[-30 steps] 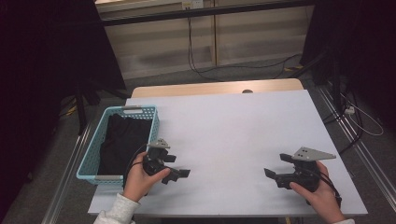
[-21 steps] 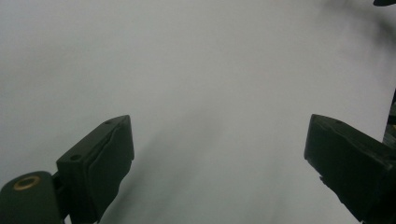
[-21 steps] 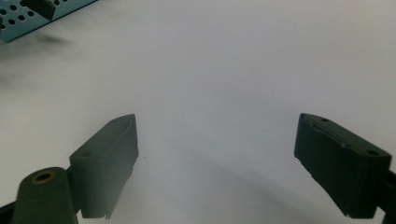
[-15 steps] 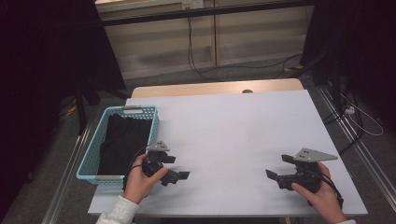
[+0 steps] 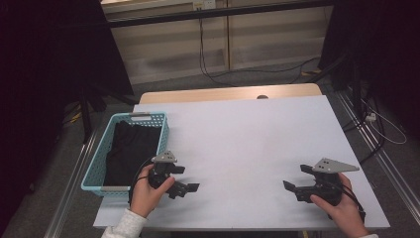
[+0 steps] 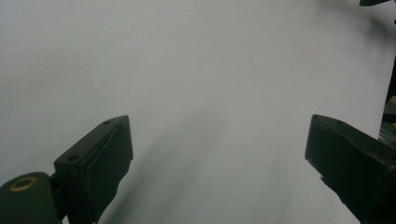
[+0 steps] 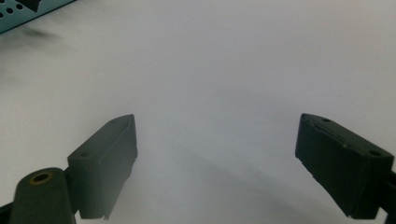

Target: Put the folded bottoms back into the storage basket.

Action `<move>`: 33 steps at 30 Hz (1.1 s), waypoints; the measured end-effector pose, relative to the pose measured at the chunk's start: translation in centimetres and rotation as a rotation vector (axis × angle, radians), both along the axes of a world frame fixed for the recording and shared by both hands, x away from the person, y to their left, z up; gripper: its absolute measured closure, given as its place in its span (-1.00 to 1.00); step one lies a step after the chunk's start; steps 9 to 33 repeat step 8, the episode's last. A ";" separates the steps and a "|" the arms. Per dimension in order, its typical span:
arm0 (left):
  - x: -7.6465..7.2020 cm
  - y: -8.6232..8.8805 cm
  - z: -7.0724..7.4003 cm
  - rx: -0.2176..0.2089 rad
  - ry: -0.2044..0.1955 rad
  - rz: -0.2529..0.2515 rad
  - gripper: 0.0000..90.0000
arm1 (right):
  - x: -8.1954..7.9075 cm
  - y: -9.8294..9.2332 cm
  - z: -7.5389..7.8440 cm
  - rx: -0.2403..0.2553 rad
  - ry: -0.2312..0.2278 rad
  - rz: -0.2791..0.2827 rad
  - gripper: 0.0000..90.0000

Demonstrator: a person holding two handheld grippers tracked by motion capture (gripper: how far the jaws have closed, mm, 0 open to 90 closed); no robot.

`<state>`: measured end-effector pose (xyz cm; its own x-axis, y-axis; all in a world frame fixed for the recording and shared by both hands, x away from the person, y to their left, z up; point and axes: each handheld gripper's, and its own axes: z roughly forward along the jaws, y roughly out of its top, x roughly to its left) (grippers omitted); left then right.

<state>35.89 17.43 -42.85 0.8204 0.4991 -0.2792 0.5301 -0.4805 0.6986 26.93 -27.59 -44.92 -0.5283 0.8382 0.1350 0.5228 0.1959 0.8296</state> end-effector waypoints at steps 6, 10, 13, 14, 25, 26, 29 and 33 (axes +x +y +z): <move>0.0 -0.1 -0.1 -0.004 0.000 -0.007 -0.83 | 0.1 0.2 -0.3 -0.014 0.002 0.008 -0.74; 0.0 -0.1 -0.1 -0.002 0.003 -0.009 -0.83 | 0.2 0.2 -0.3 -0.016 0.001 0.009 -0.75; 0.0 -0.1 -0.1 -0.002 0.003 -0.009 -0.83 | 0.2 0.2 -0.3 -0.016 0.001 0.009 -0.75; 0.0 -0.1 -0.1 -0.002 0.003 -0.009 -0.83 | 0.2 0.2 -0.3 -0.016 0.001 0.009 -0.75; 0.0 -0.1 -0.1 -0.002 0.003 -0.009 -0.83 | 0.2 0.2 -0.3 -0.016 0.001 0.009 -0.75; 0.0 -0.1 -0.1 -0.002 0.003 -0.009 -0.83 | 0.2 0.2 -0.3 -0.016 0.001 0.009 -0.75; 0.0 -0.1 -0.1 -0.002 0.003 -0.009 -0.83 | 0.2 0.2 -0.3 -0.016 0.001 0.009 -0.75; 0.0 -0.1 -0.1 -0.002 0.003 -0.009 -0.83 | 0.2 0.2 -0.3 -0.016 0.001 0.009 -0.75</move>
